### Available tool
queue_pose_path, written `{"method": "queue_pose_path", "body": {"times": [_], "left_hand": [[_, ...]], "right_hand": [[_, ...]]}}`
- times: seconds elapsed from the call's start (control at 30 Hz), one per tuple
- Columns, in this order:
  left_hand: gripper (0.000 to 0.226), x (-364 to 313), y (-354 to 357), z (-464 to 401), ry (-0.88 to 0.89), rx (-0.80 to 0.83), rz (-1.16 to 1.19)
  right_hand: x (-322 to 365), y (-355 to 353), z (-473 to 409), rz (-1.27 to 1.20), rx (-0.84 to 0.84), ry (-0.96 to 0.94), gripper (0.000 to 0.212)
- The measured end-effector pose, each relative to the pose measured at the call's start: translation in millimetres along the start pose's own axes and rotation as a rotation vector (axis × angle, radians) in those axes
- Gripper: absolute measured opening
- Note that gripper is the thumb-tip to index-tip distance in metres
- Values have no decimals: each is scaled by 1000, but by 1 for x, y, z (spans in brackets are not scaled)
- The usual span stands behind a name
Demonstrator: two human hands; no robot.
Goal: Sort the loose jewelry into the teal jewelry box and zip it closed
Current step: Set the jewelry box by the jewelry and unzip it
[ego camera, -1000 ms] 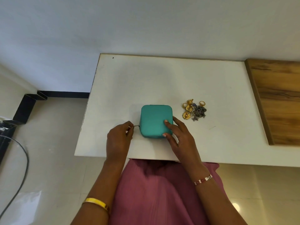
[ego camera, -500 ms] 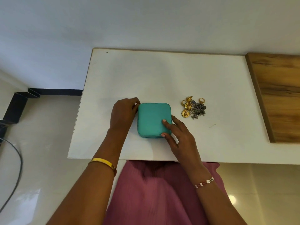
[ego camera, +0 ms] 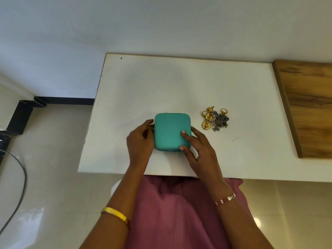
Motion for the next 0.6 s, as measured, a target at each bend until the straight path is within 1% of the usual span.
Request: {"method": "queue_pose_path", "body": {"times": [0.1,0.17,0.2,0.3,0.37,0.53,0.6], "left_hand": [[43,2,5,15,-24,81,108],[47,6,8,21,-41,117,114],[49,7,8,23,-36,131,104],[57,6,8,28,4,151,76],[58,4,8,29,24,153,70],[48,-7,7,32,94,145,55],[50,-7,8,32,104,144,51]], "right_hand": [[-1,0,0,-63,8,-11,50],[1,2,0,-59,31,-37,59],[2,3,-1,-40,35,-48,59],[3,0,-4,-2,13,-39,51],[6,-5,-6,-6,2,-36,50],[12,-27,-22,-212,-46,83,40],[16,-34,-37,-278,-65,122,33]]}}
Point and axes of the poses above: each hand's wrist, its own z-axis away from the middle knuckle, its own y-axis out of the palm, x = y × z, the point moved 9 cm from there along -z, towards the middle knuckle, and after that the axes turned 4 degrees about z, right-handed, at the moved point
